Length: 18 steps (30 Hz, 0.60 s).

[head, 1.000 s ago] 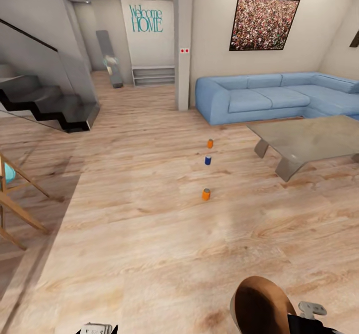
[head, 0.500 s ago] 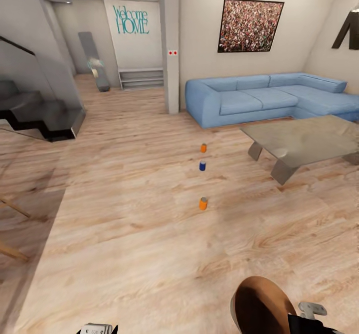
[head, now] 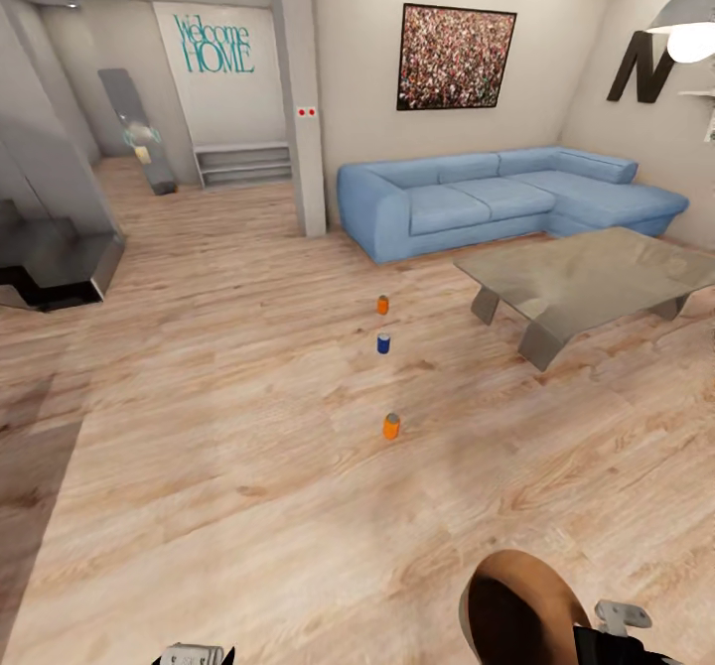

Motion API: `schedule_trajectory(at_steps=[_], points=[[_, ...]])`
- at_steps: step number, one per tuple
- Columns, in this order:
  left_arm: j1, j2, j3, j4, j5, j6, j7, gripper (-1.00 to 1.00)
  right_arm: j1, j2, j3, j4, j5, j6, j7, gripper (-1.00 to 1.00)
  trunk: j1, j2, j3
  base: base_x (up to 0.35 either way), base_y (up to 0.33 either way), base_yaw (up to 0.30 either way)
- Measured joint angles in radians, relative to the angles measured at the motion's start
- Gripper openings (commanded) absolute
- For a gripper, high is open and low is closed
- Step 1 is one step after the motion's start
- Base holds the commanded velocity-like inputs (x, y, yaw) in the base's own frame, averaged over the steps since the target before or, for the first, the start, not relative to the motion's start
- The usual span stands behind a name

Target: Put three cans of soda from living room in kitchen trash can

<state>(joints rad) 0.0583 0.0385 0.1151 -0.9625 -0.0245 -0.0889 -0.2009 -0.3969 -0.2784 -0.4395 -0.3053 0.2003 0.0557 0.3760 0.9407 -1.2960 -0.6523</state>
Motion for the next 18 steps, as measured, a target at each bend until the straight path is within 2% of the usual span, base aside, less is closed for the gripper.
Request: schedule_trajectory(at_steps=[6, 12, 18], points=[[0.000, 0.000, 0.000, -0.001, 0.000, 0.000, 0.000, 1.00, 0.000, 0.001, 0.001, 0.000, -0.001, 0.000, 0.000, -1.00, 0.000, 0.000, 0.001, 0.324, 0.129, -0.030], [0.000, 0.000, 0.000, -0.001, 0.000, 0.000, 0.000, 1.00, 0.000, 0.001, 0.000, 0.001, -0.001, 0.000, 0.000, -1.00, 0.000, 0.000, 0.002, 0.324, 0.029, -0.035], [0.000, 0.000, 0.000, -0.001, 0.000, 0.000, 0.000, 1.00, 0.000, 0.000, -0.001, 0.000, -0.003, 0.000, 0.001, -1.00, 0.000, 0.000, 0.008, 0.325, 0.004, -0.131]])
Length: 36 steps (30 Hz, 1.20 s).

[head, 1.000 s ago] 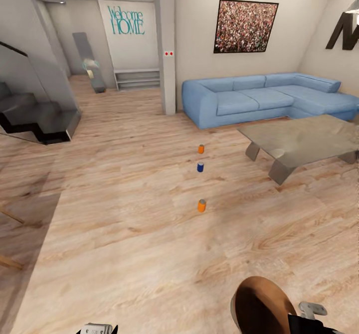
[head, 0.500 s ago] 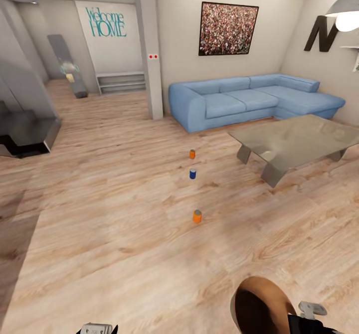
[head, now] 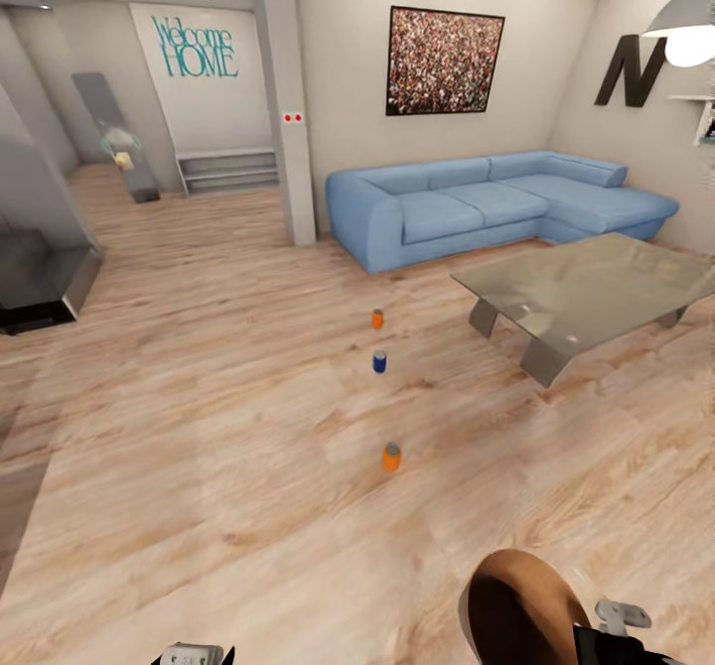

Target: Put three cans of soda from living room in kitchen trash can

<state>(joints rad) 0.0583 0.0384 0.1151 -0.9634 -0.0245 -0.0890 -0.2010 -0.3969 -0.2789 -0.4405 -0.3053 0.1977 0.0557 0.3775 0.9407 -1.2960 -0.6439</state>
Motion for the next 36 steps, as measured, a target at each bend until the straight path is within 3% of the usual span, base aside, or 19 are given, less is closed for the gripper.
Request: schedule_trajectory(at_steps=[17, 27, 36], points=[[0.000, 0.000, 0.000, 0.000, 0.000, -0.001, 0.001, 1.00, 0.000, 0.001, -0.001, -0.001, 0.000, 0.000, 0.000, -1.00, 0.000, 0.000, 0.021, 0.297, -0.099, -0.155], [0.000, 0.000, -0.001, 0.001, 0.000, -0.015, 0.002, 1.00, 0.000, 0.004, 0.002, 0.001, -0.001, 0.000, 0.001, -1.00, 0.000, 0.000, 0.024, 0.075, -0.038, -0.040], [0.000, 0.000, -0.003, 0.001, -0.001, -0.014, 0.002, 1.00, 0.000, 0.003, 0.000, 0.001, 0.000, 0.000, 0.000, -1.00, 0.000, 0.000, 0.032, 0.128, -0.213, -0.146]])
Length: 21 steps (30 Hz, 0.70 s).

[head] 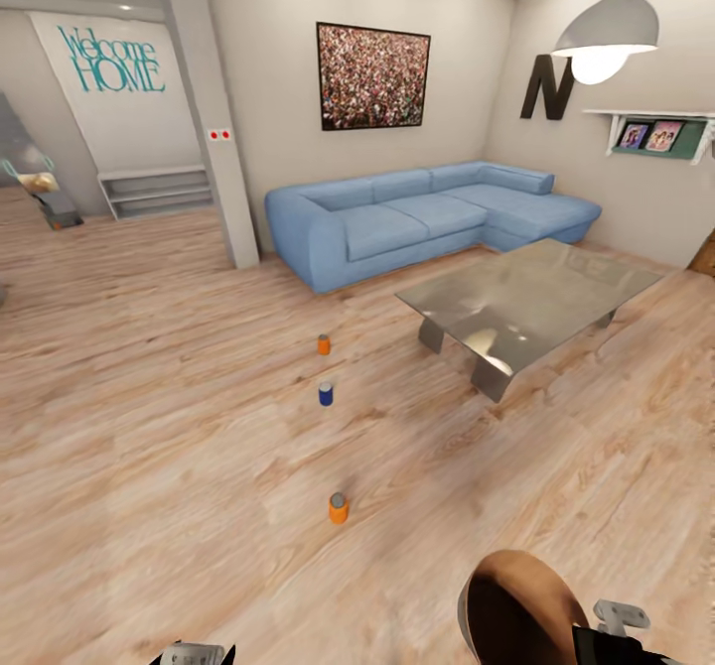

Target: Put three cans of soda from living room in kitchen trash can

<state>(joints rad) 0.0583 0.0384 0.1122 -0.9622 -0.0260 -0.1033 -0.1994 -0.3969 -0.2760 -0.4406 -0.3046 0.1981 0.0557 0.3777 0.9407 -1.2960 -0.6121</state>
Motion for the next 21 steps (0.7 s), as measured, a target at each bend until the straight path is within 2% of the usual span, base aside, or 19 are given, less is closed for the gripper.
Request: schedule_trajectory(at_steps=[12, 21], points=[[0.000, 0.000, 0.000, 0.000, 0.000, -0.001, 0.000, 1.00, 0.001, -0.003, 0.001, 0.010, 0.003, -0.003, 0.000, -1.00, 0.000, 0.000, 0.002, 0.175, -0.234, -0.025], [0.000, 0.001, 0.000, 0.000, 0.000, 0.002, -0.002, 1.00, 0.001, 0.002, 0.002, 0.016, 0.000, -0.003, 0.000, -1.00, 0.000, 0.000, 0.002, 0.300, -0.062, -0.033]])
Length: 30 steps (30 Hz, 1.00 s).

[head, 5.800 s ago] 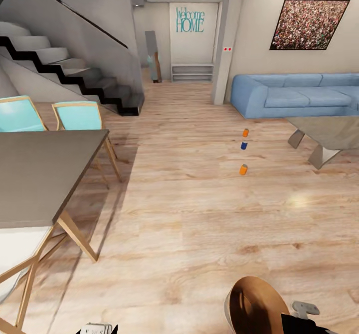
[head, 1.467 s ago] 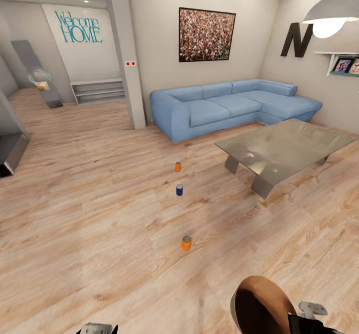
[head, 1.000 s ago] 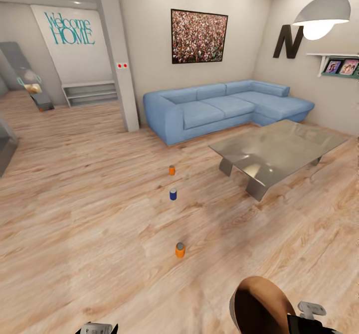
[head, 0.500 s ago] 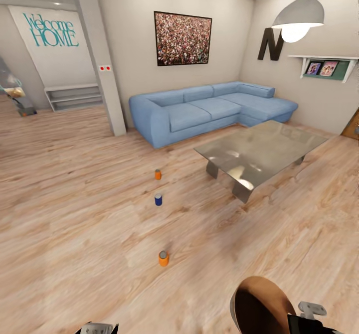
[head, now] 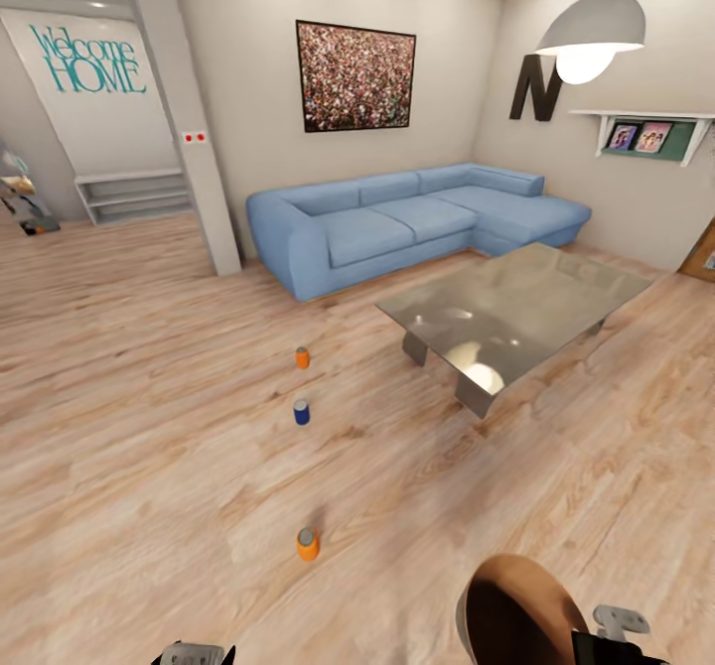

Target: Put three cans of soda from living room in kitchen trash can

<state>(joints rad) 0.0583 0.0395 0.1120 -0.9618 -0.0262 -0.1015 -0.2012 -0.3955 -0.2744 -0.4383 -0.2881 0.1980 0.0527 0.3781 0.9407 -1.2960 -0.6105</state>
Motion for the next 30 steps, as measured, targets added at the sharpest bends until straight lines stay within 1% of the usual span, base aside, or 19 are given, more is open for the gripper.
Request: schedule_trajectory(at_steps=[20, 24, 30], points=[[0.000, 0.000, 0.000, 0.000, 0.000, 0.000, -0.001, 1.00, 0.003, 0.000, -0.003, -0.001, 0.000, 0.002, 0.000, -1.00, 0.000, 0.000, 0.000, 0.325, -0.001, -0.234], [0.000, 0.000, 0.000, 0.000, 0.000, 0.000, -0.001, 1.00, 0.003, 0.001, -0.003, 0.000, 0.000, 0.002, 0.000, -1.00, 0.000, 0.000, 0.000, 0.282, 0.000, -0.074], [0.000, -0.001, 0.001, -0.001, 0.001, -0.001, 0.000, 1.00, 0.003, 0.004, -0.001, 0.001, 0.000, 0.003, 0.000, -1.00, 0.000, 0.000, 0.000, 0.057, 0.000, -0.010]])
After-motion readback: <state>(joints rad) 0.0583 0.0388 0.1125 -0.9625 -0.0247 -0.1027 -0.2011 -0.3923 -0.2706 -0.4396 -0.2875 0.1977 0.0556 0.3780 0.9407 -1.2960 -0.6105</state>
